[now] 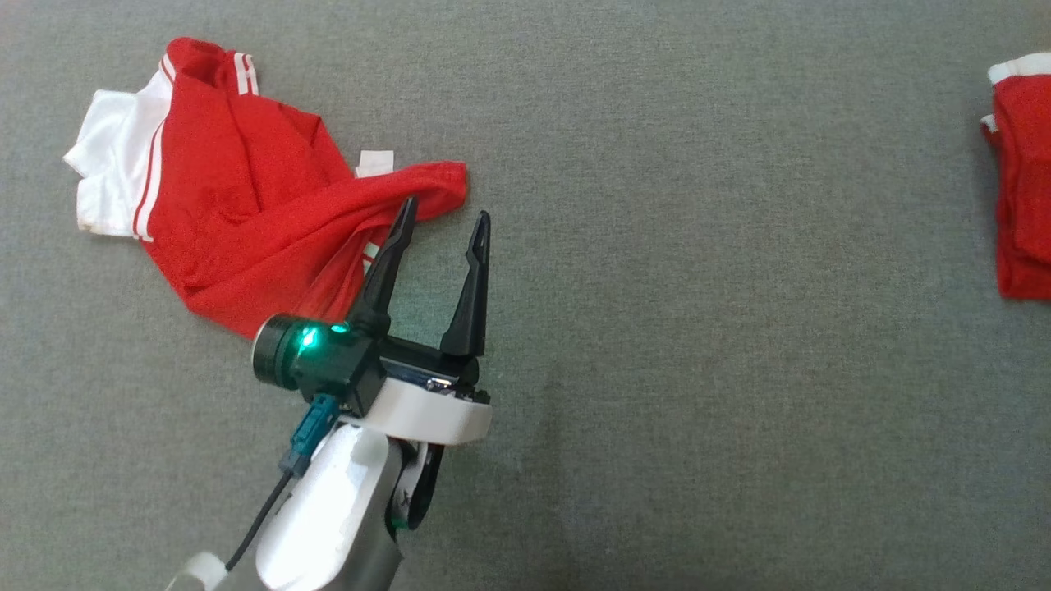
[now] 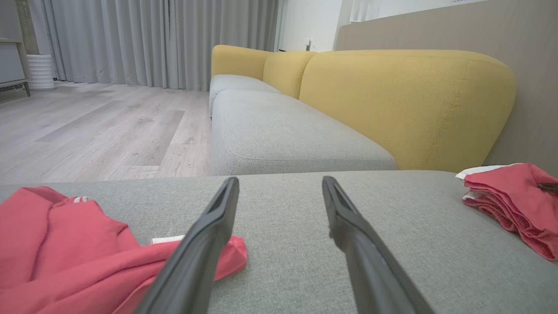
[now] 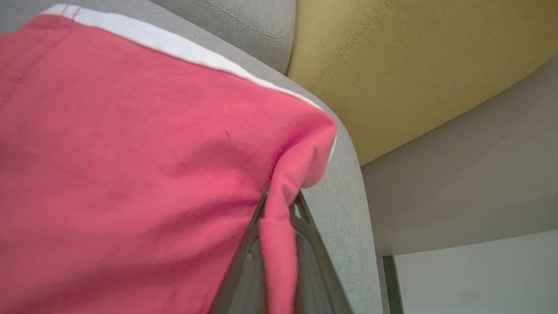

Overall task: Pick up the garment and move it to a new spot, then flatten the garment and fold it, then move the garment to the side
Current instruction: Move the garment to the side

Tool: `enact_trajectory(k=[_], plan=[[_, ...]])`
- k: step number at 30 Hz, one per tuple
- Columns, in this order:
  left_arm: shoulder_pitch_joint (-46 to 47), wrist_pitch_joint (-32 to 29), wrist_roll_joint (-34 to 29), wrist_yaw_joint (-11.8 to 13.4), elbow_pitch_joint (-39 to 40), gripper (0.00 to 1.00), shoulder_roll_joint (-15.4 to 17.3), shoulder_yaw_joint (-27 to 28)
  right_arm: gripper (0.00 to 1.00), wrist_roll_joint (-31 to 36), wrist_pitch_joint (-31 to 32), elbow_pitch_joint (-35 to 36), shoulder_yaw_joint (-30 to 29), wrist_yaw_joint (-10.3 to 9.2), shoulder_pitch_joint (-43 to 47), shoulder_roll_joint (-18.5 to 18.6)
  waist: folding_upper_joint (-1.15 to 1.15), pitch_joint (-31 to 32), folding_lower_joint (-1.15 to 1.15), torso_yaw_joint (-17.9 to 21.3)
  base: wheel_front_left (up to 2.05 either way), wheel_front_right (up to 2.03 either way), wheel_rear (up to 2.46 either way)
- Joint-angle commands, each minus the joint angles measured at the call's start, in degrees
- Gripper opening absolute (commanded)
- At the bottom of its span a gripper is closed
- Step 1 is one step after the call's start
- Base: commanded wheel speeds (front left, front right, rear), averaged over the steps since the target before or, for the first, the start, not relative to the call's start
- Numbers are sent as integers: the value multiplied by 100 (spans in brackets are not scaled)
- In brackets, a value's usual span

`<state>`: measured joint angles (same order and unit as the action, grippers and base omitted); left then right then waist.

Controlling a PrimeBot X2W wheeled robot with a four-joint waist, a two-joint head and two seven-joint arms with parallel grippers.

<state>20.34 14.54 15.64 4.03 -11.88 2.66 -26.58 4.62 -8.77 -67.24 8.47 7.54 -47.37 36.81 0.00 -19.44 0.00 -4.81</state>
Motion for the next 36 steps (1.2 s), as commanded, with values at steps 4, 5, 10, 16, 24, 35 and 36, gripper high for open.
enact_trajectory(k=[4,5,10,16,24,35,36], plan=[[192,46,-13,7,174,100,21,202,100,117,-104,70,-207,-5,-119,228,0,11,0,26,0,0,0],[196,46,-14,7,168,100,21,210,100,132,-129,64,-260,-5,-133,203,0,27,0,37,0,0,0],[189,46,-34,1,143,100,21,269,100,239,-239,100,-454,-5,-198,72,0,159,0,116,0,0,0],[84,46,-57,-9,157,100,21,441,100,370,-436,369,-683,-5,-292,-361,0,504,0,269,0,0,0],[-181,46,-72,-29,201,100,21,752,100,256,-588,1085,-714,-5,-207,-1125,0,1064,0,427,0,0,0],[-682,46,-135,-95,357,100,21,1179,100,-550,-493,2921,-562,-5,478,-2004,0,1693,0,496,0,0,0],[-718,46,-138,-104,368,100,21,1198,100,-607,-432,3128,-558,-5,596,-2066,0,1722,0,496,0,0,0]])
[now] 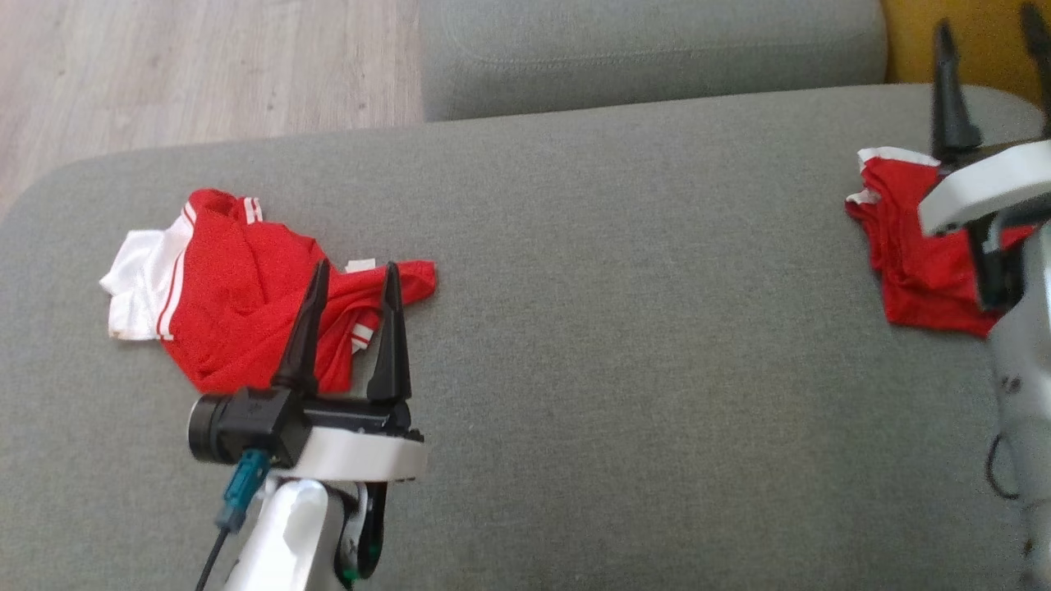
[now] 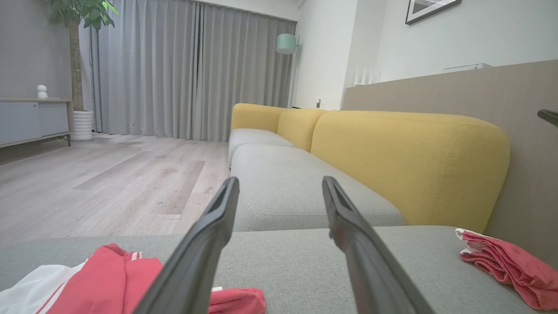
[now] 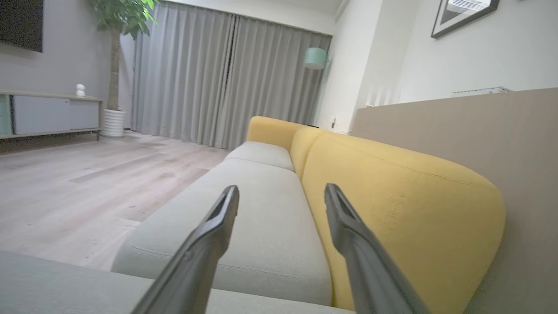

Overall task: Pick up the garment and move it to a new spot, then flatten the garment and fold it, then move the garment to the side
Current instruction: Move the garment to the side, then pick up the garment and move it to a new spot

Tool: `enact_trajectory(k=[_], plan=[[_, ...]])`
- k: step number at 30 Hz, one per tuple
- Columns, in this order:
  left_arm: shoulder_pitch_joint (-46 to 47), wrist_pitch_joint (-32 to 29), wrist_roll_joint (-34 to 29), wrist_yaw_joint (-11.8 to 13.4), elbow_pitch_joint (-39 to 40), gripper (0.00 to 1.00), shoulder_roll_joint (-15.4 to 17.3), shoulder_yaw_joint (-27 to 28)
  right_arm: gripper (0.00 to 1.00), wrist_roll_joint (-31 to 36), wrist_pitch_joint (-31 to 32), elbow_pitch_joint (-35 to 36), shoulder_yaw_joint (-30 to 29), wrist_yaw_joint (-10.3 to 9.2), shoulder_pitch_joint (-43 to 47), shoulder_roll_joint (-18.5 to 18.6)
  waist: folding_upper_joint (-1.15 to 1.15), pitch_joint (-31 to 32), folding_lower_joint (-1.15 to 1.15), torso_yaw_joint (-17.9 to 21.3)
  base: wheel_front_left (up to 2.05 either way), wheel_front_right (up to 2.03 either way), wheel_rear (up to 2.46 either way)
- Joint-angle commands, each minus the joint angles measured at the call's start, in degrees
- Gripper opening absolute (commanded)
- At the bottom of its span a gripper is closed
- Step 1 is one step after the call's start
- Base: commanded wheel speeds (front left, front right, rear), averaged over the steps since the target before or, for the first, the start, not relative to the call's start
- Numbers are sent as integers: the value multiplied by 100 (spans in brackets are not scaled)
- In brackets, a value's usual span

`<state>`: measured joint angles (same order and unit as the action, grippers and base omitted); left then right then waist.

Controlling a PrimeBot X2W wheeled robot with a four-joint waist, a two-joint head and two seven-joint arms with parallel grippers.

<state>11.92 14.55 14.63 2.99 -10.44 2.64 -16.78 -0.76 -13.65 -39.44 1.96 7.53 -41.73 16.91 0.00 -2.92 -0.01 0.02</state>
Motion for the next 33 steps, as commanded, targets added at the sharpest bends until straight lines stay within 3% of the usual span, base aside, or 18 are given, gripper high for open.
enact_trajectory(k=[1,8,12,22,33], plan=[[91,45,-39,-10,232,100,24,231,100,-124,121,553,83,-4,166,-137,0,96,1,10,0,0,0],[-128,45,-42,-35,277,100,24,245,100,-429,356,1839,-161,-4,1505,-669,0,189,1,-35,0,0,0],[-251,45,-42,-55,217,100,24,253,100,-488,341,2238,-238,-4,2345,-1015,0,215,1,-60,0,0,0],[-466,45,-38,7,15,100,24,268,100,-539,101,2174,6,-4,3370,-1369,0,244,1,-68,0,0,0],[-454,45,-3,-36,-27,100,24,286,100,-594,-16,2071,128,-4,3293,-1402,0,189,1,-72,0,0,0]])
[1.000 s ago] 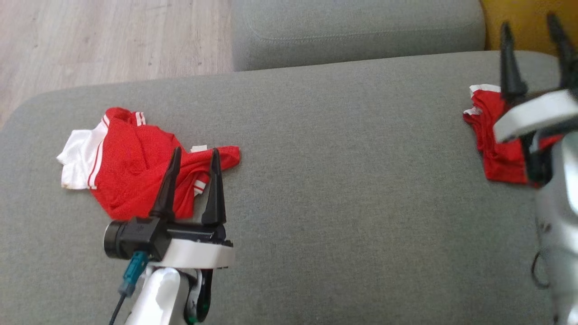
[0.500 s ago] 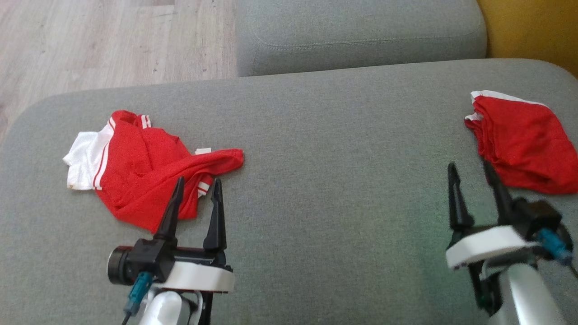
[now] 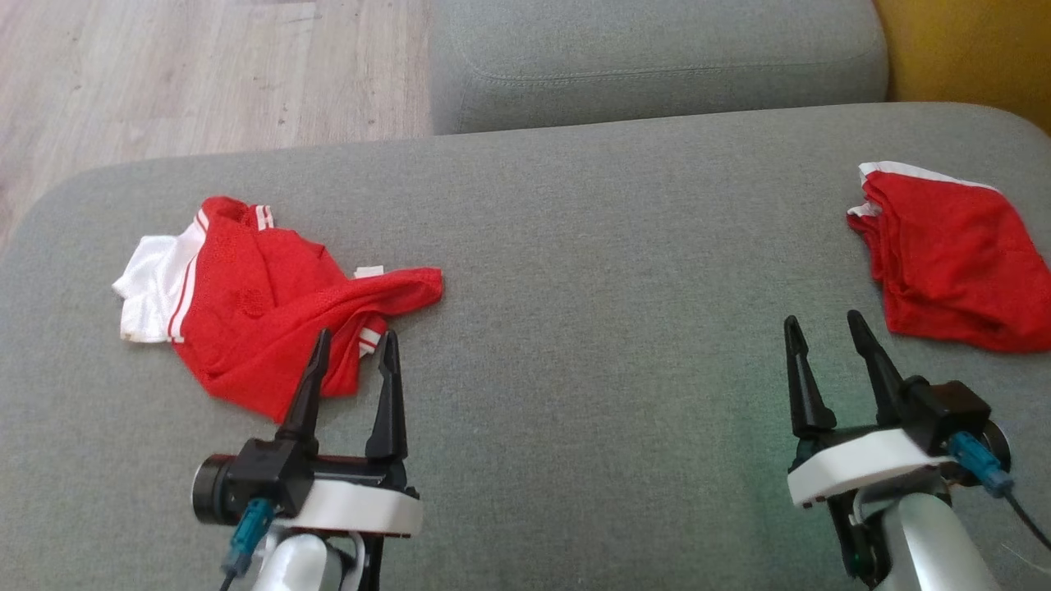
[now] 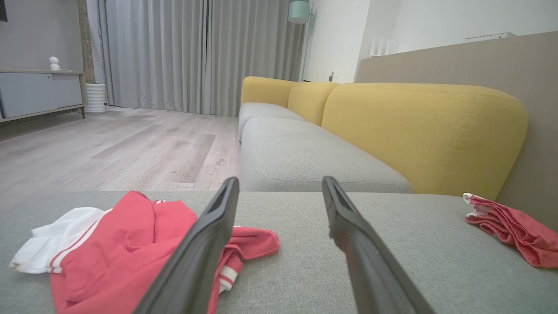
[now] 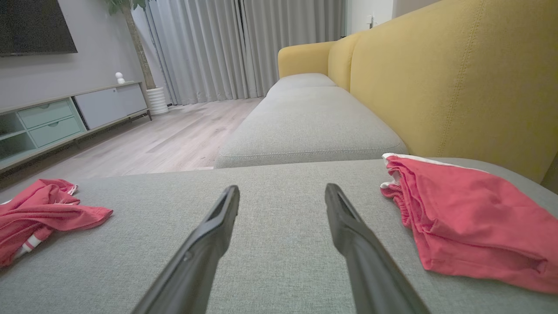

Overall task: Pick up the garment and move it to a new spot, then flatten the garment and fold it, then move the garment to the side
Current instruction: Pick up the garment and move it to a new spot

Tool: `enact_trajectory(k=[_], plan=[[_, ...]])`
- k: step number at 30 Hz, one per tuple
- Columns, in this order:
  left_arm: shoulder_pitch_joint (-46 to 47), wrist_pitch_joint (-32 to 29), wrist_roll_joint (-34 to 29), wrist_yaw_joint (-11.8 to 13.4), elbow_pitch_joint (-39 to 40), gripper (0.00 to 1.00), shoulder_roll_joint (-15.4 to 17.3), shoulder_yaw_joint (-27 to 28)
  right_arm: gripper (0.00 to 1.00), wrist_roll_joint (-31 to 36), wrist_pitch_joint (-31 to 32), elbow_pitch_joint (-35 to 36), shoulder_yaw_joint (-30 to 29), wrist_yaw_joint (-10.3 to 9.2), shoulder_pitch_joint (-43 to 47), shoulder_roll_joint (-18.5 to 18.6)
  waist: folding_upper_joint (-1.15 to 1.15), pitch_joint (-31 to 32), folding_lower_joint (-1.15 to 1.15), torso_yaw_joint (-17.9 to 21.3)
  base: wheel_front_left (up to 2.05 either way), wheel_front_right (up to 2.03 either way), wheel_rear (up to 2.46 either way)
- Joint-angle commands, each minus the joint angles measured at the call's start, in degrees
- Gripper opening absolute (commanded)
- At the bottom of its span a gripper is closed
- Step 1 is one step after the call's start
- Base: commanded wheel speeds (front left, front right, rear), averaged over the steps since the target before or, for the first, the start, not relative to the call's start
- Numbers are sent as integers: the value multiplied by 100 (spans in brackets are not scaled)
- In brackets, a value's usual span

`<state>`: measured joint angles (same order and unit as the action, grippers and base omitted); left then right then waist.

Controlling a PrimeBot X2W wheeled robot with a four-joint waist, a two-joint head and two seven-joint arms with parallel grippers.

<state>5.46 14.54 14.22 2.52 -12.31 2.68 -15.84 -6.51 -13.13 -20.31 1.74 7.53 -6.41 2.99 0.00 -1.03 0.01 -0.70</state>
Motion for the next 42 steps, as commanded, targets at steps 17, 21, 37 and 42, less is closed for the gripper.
enact_trajectory(k=[17,21,37,42], plan=[[68,46,-125,80,115,100,20,401,100,-218,-130,125,774,-4,-105,-11,0,227,-1,-597,0,0,0],[-9,46,-167,79,127,100,20,501,100,-295,-138,94,1004,-4,-55,-11,0,281,-1,-883,0,0,0],[-199,46,-261,109,241,100,20,730,100,-604,-170,-3,1558,-4,92,-11,0,329,-1,-1638,0,0,0],[-143,46,-320,59,249,100,33,822,100,-598,-176,34,1592,-4,49,-11,0,208,-1,-1623,0,0,0]])
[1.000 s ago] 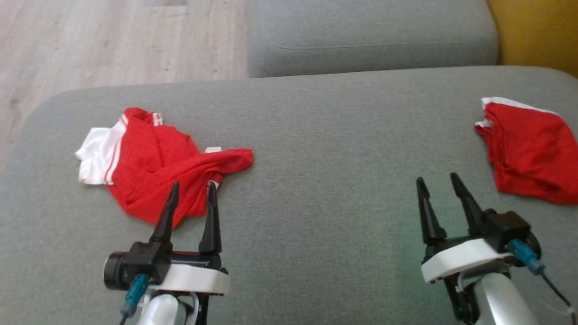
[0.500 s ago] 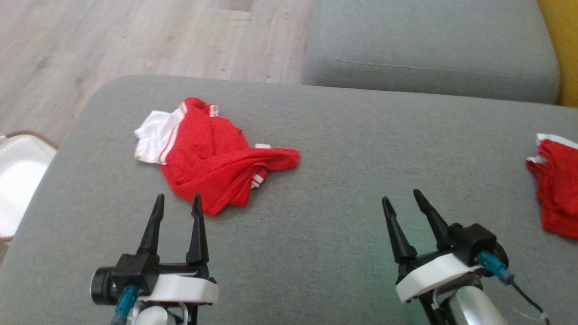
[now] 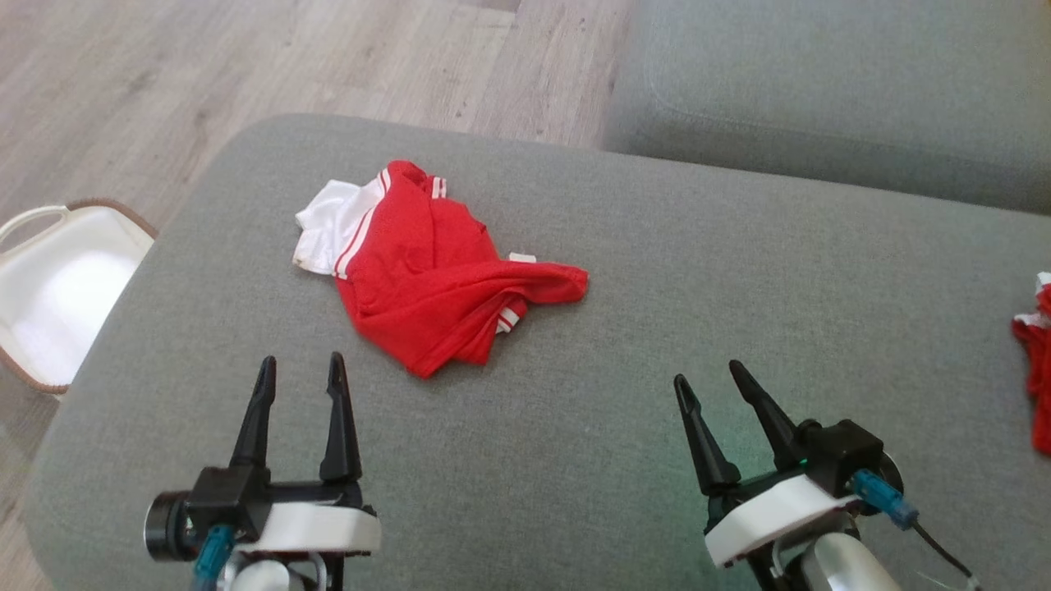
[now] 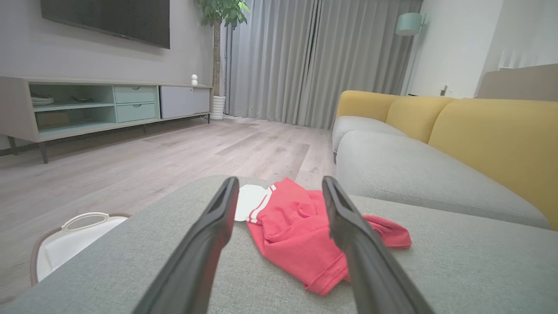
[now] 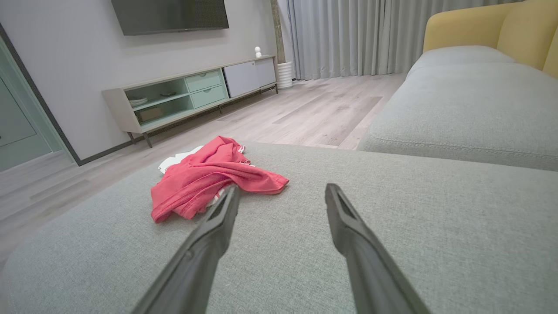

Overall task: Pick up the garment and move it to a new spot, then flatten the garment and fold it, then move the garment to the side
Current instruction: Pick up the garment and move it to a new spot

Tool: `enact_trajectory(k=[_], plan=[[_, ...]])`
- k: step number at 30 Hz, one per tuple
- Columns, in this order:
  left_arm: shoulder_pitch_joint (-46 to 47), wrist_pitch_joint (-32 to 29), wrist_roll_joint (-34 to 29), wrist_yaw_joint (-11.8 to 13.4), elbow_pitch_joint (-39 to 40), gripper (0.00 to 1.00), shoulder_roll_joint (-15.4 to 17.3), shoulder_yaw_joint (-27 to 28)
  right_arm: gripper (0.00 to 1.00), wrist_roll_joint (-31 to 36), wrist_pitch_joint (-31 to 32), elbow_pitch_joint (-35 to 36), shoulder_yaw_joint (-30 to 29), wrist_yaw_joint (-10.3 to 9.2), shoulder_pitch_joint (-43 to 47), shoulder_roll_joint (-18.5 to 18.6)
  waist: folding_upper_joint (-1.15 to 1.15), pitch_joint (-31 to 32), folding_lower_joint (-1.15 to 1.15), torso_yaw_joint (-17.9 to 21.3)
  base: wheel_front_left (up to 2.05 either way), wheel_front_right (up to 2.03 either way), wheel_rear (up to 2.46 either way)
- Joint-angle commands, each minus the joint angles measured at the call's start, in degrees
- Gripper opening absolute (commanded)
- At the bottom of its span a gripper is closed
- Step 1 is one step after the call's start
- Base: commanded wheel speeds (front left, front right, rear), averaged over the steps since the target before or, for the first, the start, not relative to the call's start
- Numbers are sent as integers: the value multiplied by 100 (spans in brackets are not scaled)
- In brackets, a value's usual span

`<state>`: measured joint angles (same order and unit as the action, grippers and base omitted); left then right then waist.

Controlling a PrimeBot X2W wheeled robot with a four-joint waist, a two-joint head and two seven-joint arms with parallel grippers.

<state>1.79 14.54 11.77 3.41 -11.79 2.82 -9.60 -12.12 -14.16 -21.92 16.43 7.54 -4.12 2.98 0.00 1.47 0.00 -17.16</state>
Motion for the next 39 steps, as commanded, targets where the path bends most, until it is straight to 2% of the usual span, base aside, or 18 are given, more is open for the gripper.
enact_trajectory(k=[1,4,8,16,20,23,27,30,31,32,33,39], plan=[[259,46,-100,-56,179,100,37,202,100,-35,-74,203,119,-5,-201,-10,0,-85,0,44,0,0,0],[459,46,-174,-150,84,100,134,204,100,13,-75,236,71,-5,-272,-10,0,-254,0,132,0,0,0],[1011,-131,-289,-368,-296,100,417,120,100,125,-68,329,-76,-5,-405,-10,0,-569,0,278,0,0,0],[2521,-1637,-307,-1018,-1401,100,1041,-474,100,327,-11,656,-367,-5,-720,-10,0,-1296,0,653,0,0,0],[3124,-2194,-12,-1083,-1836,100,1302,-963,100,343,-5,753,-426,-5,-841,-10,0,-1562,0,850,0,0,0],[3451,-2474,359,-1087,-2059,100,1553,-1559,100,332,-11,795,-423,-5,-893,-10,0,-1701,0,988,0,0,0],[3743,-2672,934,-1088,-2288,100,1821,-2174,100,314,-23,799,-421,-5,-979,-10,0,-1826,0,1139,0,0,0],[3847,-2704,1159,-1088,-2423,100,1920,-2370,100,307,-30,795,-421,-5,-1014,-10,0,-1855,0,1197,0,0,0],[3887,-2704,1259,-1089,-2477,94,1950,-2462,100,306,-33,791,-420,-5,-1027,-10,0,-1859,0,1224,0,0,0],[3923,-2668,1351,-1089,-2513,35,1973,-2541,100,304,-36,786,-417,-5,-1038,-10,0,-1859,0,1247,0,0,0],[3953,-2603,1441,-1089,-2538,0,1993,-2611,100,303,-39,780,-418,-5,-1046,-10,0,-1850,0,1271,0,0,0],[4119,-1638,1643,-1089,-2440,0,1936,-2671,100,270,-56,711,-445,-5,-1045,-10,0,-1664,0,1371,0,0,0]])
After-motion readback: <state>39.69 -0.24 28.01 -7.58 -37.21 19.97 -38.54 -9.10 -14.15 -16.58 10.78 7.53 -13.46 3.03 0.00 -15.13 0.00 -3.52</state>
